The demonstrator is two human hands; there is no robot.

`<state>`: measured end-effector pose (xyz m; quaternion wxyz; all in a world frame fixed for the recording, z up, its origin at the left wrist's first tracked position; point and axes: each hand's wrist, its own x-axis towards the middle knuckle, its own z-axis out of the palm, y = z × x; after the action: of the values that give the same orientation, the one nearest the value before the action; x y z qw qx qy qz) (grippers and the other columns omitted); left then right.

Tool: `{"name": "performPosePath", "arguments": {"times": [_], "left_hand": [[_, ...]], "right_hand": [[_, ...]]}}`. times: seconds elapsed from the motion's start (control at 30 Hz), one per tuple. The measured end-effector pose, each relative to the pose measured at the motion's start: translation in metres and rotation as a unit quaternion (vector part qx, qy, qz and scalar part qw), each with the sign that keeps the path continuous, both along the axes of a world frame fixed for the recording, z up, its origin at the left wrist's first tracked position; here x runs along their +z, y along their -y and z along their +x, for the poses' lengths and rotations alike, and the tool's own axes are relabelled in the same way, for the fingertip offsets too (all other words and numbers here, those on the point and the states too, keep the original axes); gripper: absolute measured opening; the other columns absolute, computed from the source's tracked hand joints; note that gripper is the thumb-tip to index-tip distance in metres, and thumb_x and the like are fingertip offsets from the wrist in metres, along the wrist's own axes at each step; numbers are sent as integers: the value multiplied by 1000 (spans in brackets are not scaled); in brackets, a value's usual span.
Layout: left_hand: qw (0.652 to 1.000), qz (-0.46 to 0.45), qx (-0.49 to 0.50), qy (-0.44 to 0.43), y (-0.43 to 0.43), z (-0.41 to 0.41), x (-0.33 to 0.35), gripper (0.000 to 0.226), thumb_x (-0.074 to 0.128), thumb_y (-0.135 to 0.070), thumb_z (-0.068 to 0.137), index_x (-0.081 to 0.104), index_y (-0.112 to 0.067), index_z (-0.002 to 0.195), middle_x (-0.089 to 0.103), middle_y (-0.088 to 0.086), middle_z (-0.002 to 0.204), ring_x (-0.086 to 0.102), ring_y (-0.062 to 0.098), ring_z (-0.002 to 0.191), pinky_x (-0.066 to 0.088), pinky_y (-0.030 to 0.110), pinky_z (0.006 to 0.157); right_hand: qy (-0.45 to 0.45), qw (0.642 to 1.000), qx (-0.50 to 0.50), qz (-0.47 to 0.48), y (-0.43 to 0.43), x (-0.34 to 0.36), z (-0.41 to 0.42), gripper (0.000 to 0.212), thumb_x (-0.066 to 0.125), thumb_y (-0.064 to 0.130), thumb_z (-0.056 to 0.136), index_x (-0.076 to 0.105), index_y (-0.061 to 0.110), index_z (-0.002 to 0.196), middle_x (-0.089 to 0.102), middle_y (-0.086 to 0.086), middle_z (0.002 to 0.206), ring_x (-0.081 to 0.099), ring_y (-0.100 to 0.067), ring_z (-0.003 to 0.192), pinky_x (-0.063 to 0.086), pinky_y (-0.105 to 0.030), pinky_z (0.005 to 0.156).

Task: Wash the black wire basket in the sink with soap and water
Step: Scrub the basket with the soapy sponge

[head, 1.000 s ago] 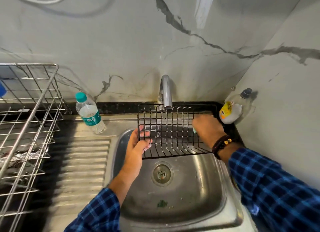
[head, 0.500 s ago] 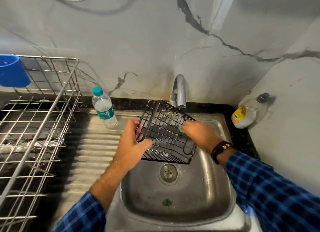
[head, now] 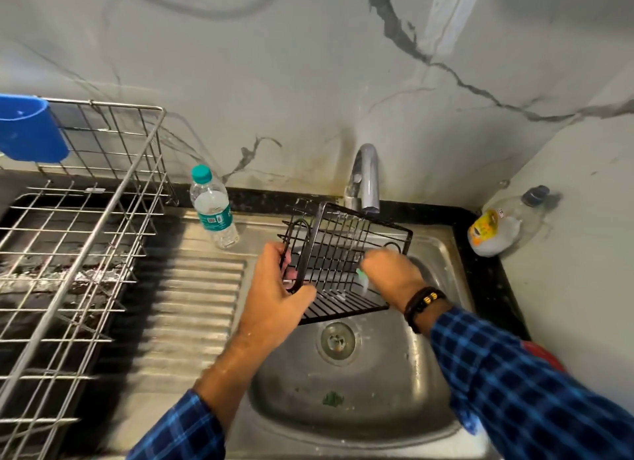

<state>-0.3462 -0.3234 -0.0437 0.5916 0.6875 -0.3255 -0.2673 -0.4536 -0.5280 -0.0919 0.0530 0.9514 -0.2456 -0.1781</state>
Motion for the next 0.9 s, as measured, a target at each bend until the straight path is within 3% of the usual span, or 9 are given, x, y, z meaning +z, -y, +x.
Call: {"name": "performPosePath", "arguments": {"times": [0.1,0.23,0.33,0.47,0.53,0.63,0.7,0.8,0.9], "left_hand": [[999,12,-26,-23,0,16,4,32,65,-11,71,48,-17,97,52,18,85,52,14,76,49,44,70],[1000,12,1,-12,2,23,8,32,65,-16,63,46,-20,88,49,-4,80,46,12,75,43,32,67],[1000,11,21,18,1,22,0,34,64,-22,60,42,-20,86,42,-1,83,40,19,76,37,35,67],[998,13,53,25,-3,16,-10,34,65,-22,62,41,-23,86,41,4,83,40,27,75,38,39,66],[997,18,64,26,-3,14,-11,34,65,-23,61,41,-24,85,40,3,82,39,26,74,38,38,65],[997,29,60,36,-3,12,-12,32,64,-25,62,42,-26,84,40,-1,81,39,20,74,36,35,66],[997,47,52,41,-4,11,-13,32,66,-27,62,42,-26,83,42,1,81,41,20,74,38,37,65],[998,59,26,-12,-6,6,-10,36,65,-27,61,47,-16,90,45,15,81,44,24,75,42,52,66],[996,68,24,-48,-8,1,-4,45,64,-24,64,52,-13,107,56,26,98,55,32,83,48,60,82]], "right_hand": [[54,994,-18,-92,19,9,-3,28,66,3,87,64,7,114,63,-11,117,62,-28,109,52,-35,91],[67,996,-16,-56,6,-5,-3,24,64,7,90,64,10,114,65,-10,115,64,-27,106,54,-36,89],[-2,999,11,31,-17,-19,-1,16,56,9,97,68,10,109,69,-8,109,69,-26,101,55,-35,85],[7,993,-10,120,-19,-27,-3,20,48,18,102,66,12,98,64,-4,95,67,-25,97,51,-33,83],[60,984,-31,163,-20,-29,-10,20,53,20,102,72,16,103,68,1,100,67,-17,96,51,-25,85],[62,974,-19,217,-12,-26,-13,15,65,18,95,77,20,104,73,7,108,67,-8,100,45,-14,88],[27,983,1,180,-5,-22,-8,15,63,19,96,75,18,106,72,1,108,68,-15,102,50,-21,89],[13,998,54,32,8,-11,4,17,59,9,93,68,10,109,65,-8,110,65,-28,104,56,-38,86],[49,992,88,-80,14,2,4,26,65,2,88,64,9,112,63,-8,111,64,-26,101,56,-37,79]]}}
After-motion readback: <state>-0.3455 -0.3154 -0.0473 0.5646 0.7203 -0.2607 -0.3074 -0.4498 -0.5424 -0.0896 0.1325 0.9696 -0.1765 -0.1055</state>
